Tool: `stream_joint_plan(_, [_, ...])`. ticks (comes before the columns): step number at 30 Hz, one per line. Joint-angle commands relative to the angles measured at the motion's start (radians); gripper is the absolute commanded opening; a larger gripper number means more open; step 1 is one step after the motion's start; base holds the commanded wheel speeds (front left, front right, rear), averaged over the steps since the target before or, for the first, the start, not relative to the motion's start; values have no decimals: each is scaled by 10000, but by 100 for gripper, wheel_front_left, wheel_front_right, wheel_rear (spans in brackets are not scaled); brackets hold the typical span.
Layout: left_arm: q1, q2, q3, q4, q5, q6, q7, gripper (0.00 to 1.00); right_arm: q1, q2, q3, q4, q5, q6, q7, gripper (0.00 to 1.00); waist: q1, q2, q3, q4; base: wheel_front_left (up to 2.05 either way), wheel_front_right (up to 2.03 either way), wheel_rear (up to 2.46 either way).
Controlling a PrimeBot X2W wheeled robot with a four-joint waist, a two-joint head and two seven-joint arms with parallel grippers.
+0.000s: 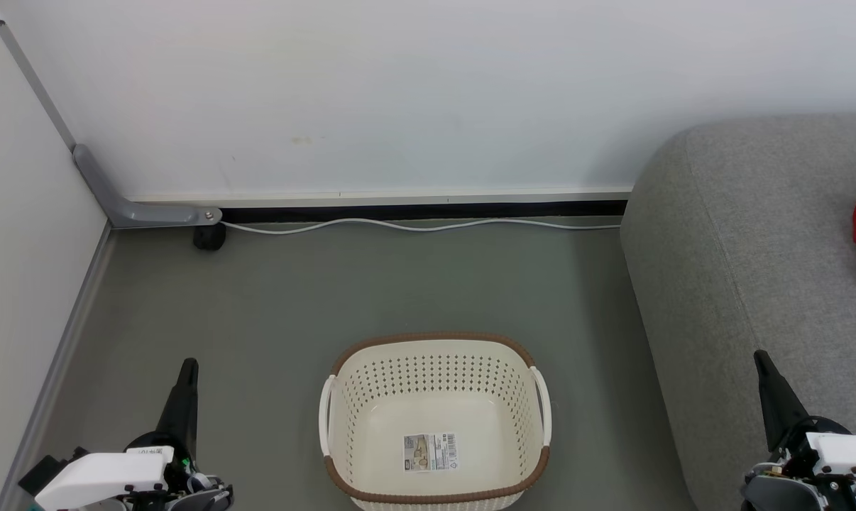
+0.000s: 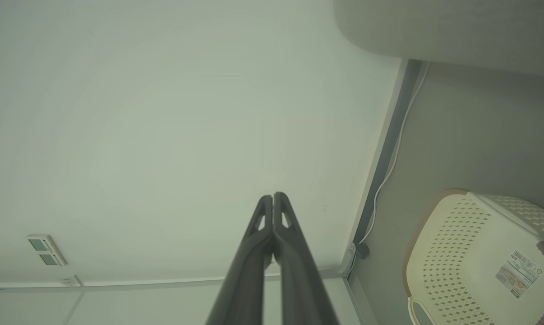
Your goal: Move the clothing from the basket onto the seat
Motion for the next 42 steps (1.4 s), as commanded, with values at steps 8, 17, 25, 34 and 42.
stream_joint_plan(8, [-580,183,323,-294,-36,-83,61,0,-362,-104,163,-311,112,44,79,0,0,-1,0,0,0,0,0])
stream_joint_plan(17, [-580,183,323,-294,-37,-83,61,0,-362,-104,163,-311,112,44,79,0,0,-1,0,0,0,0,0])
stream_joint_plan(25, [-580,183,323,-295,-37,-83,61,0,-362,-104,163,-311,113,44,79,0,0,-1,0,0,0,0,0])
stream_joint_plan(34, [-579,183,323,-295,-37,-83,60,0,-362,-104,163,-311,113,44,78,0,0,-1,0,0,0,0,0])
stream_joint_plan(42, [-579,183,323,-295,-37,-83,60,0,-362,-104,164,-311,113,44,78,0,0,-1,0,0,0,0,0])
